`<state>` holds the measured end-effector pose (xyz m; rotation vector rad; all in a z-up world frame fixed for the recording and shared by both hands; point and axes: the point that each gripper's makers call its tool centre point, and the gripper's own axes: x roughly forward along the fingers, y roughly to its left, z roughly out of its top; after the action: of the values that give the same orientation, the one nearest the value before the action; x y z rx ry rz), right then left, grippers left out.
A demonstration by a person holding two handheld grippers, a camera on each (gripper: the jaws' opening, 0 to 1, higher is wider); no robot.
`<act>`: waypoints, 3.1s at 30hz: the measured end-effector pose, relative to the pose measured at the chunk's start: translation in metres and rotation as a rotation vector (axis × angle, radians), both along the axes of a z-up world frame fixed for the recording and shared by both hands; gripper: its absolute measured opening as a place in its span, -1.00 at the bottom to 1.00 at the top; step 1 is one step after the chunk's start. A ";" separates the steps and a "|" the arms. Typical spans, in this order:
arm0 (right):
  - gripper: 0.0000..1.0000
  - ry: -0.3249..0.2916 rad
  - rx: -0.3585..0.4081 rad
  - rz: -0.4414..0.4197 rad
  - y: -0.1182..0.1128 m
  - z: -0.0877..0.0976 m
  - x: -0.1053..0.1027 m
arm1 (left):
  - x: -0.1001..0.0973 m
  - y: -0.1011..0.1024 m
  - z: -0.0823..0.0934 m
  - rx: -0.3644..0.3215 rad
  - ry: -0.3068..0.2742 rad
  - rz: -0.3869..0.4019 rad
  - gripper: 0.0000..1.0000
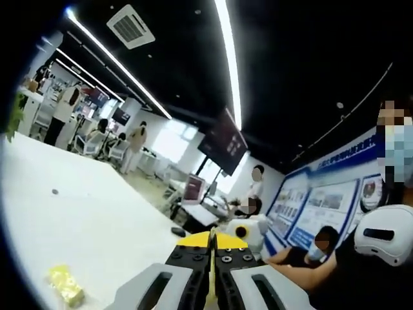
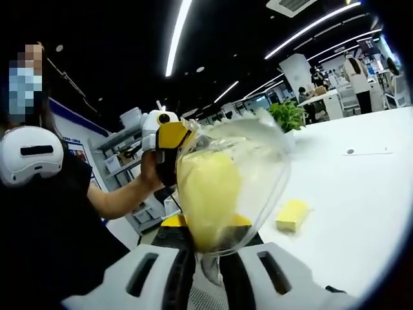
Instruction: Compare the silicone blocks by pressing each to a similar depth, holding the contact briefly, and releasing to observe deformation and rebound differences across the visible hardness samples.
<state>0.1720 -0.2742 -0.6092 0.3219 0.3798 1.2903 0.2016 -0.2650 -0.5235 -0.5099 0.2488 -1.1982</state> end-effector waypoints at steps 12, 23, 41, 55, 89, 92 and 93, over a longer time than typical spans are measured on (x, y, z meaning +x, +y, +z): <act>-0.61 -0.043 0.017 -0.085 -0.007 -0.015 0.021 | 0.009 -0.010 -0.009 -0.020 0.045 0.019 -1.00; -0.03 -0.055 0.011 -0.279 -0.037 -0.036 0.052 | 0.022 -0.013 -0.061 0.052 0.127 0.062 -1.00; 0.22 0.026 -0.068 -0.513 -0.075 -0.088 0.063 | 0.048 -0.014 -0.103 -0.021 0.284 0.124 -1.00; 0.41 0.011 -0.251 -0.652 -0.089 -0.133 0.070 | 0.078 -0.033 -0.146 0.012 0.389 0.143 -1.00; 0.48 -0.038 -0.463 -0.700 -0.101 -0.170 0.074 | 0.163 -0.055 -0.215 0.050 0.441 0.292 -1.00; 0.50 -0.034 -0.470 -0.706 -0.101 -0.171 0.075 | 0.172 -0.047 -0.225 0.118 0.411 0.332 -1.00; 0.51 -0.035 -0.476 -0.702 -0.101 -0.172 0.074 | 0.175 -0.045 -0.227 0.110 0.423 0.331 -1.00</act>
<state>0.2463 -0.3749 -0.7815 0.0140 0.4765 0.4936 0.3761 -0.3102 -0.7502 -0.6774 0.5656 -0.7418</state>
